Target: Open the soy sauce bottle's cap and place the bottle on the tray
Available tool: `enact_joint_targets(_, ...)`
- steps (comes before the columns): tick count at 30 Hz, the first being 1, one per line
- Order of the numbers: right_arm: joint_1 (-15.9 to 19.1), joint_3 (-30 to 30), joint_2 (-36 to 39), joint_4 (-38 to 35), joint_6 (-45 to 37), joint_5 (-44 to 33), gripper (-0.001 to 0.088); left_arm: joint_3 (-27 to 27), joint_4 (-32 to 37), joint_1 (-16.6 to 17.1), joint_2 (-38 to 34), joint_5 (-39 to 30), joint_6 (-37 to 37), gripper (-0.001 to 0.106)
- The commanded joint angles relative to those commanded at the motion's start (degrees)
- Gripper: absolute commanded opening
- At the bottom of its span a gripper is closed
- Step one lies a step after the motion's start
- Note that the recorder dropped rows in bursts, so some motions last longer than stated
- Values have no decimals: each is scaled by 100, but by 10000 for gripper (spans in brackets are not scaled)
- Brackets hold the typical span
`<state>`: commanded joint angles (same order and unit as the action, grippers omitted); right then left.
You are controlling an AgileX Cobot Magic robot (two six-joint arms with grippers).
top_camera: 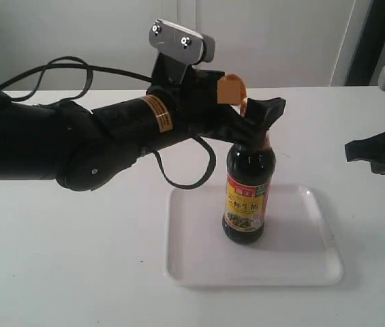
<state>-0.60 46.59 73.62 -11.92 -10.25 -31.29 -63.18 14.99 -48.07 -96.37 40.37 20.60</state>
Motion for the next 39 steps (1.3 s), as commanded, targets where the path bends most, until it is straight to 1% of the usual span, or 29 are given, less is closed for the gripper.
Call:
enact_joint_targets(8, 0, 0, 0, -15, 0, -2, 0, -30, 0, 0, 36, 52, 0, 1051)
enact_joint_targets(11, 0, 0, 0, -15, 0, -2, 0, -30, 0, 0, 46, 191, 0, 1051)
enact_joint_targets(18, 0, 0, 0, -13, 0, 74, 0, -30, 0, 0, 433, 88, -36, 1051)
enact_joint_targets(20, 0, 0, 0, -13, 0, 86, 0, -30, 0, 0, 587, -103, -218, 1050)
enact_joint_targets(22, 0, 0, 0, -29, 0, 85, 0, -30, -55, 0, 779, -520, -442, 1050)
enact_joint_targets(23, 0, 0, 0, -27, 0, 95, 0, -30, -305, 0, 982, -1097, -664, 1029)
enact_joint_targets(24, 0, 0, 0, -42, 0, 121, 0, -30, -447, 14, 1077, -1319, -781, 1010)
enact_joint_targets(25, 0, 0, -10, -42, -12, 207, 0, -30, -693, 138, 1255, -1767, -901, 921)
enact_joint_targets(26, 0, 0, -24, -42, -46, 208, 0, -30, -770, 233, 1352, -1976, -901, 856)
enact_joint_targets(27, 0, 0, -84, -42, -130, 187, 0, -30, -888, 430, 1540, -2299, -887, 703)
enact_joint_targets(28, 0, 0, -104, -42, -158, 157, 0, -30, -899, 544, 1649, -2472, -887, 603)
enact_joint_targets(29, 0, 0, -157, -42, -158, 131, 0, -30, -899, 769, 1861, -2827, -887, 401)
enact_joint_targets(30, 0, 0, -167, -42, -158, 100, 0, -30, -899, 860, 1961, -3009, -887, 324)
enact_joint_targets(31, 0, 24, -204, -42, -158, 53, 0, -30, -784, 1059, 2121, -3363, -887, 149)
enact_joint_targets(32, 0, 31, -218, -42, -158, 38, 0, -30, -723, 1239, 2227, -3671, -887, 37)
enact_joint_targets(33, 0, 88, -228, -42, -216, -56, 0, -30, -682, 1403, 2307, -4037, -898, 0)
enact_joint_targets(37, 0, 357, -228, 74, -299, -523, 0, -30, -682, 2035, 2450, -5746, -927, 0)
enact_joint_targets(39, 12, 409, -217, 326, -299, -728, 0, -30, -682, 2301, 2457, -6461, -1222, 0)
